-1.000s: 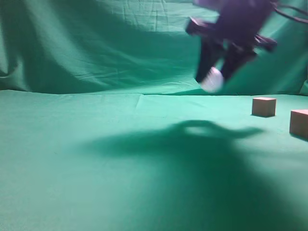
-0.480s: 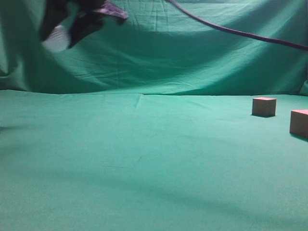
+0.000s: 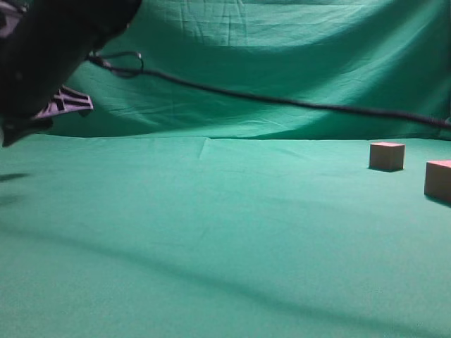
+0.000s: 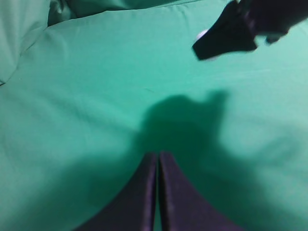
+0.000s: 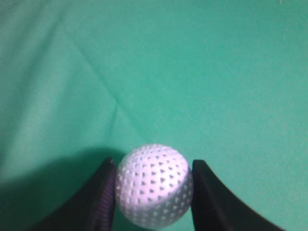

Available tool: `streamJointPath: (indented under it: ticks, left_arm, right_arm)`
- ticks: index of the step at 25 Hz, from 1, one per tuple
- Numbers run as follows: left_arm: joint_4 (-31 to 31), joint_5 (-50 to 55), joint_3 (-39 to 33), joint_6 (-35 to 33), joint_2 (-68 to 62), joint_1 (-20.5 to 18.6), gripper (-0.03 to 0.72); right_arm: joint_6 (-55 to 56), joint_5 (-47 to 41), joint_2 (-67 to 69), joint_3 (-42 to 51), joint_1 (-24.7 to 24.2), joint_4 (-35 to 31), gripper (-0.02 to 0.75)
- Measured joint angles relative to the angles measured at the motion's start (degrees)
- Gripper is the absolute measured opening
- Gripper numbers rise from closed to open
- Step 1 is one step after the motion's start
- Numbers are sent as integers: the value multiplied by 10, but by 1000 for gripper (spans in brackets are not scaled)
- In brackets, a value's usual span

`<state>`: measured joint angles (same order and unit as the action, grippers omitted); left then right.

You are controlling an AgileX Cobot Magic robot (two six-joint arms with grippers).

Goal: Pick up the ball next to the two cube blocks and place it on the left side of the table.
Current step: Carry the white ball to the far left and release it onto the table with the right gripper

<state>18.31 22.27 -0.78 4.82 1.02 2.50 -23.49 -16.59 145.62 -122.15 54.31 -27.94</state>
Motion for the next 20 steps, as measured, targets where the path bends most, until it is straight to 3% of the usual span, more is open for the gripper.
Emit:
streamJointPath:
  ticks: [4,9,11,18,20]
  left_arm:
    - [0,0,0,0,0,0,0]
    - [0,0,0,0,0,0,0]
    - [0,0,0,0,0,0,0]
    - [0,0,0,0,0,0,0]
    - [0,0,0,0,0,0,0]
  right_arm:
    - [-7,8,12,0,0,0,315]
    - [-11,10,17,-1,0,0,539]
    - [-12,9,15,-1,-1,2,592]
    - [-14,-81,-74,-8,-34,13,575]
    - [-14,-135,-123,-11,-51,17,494]
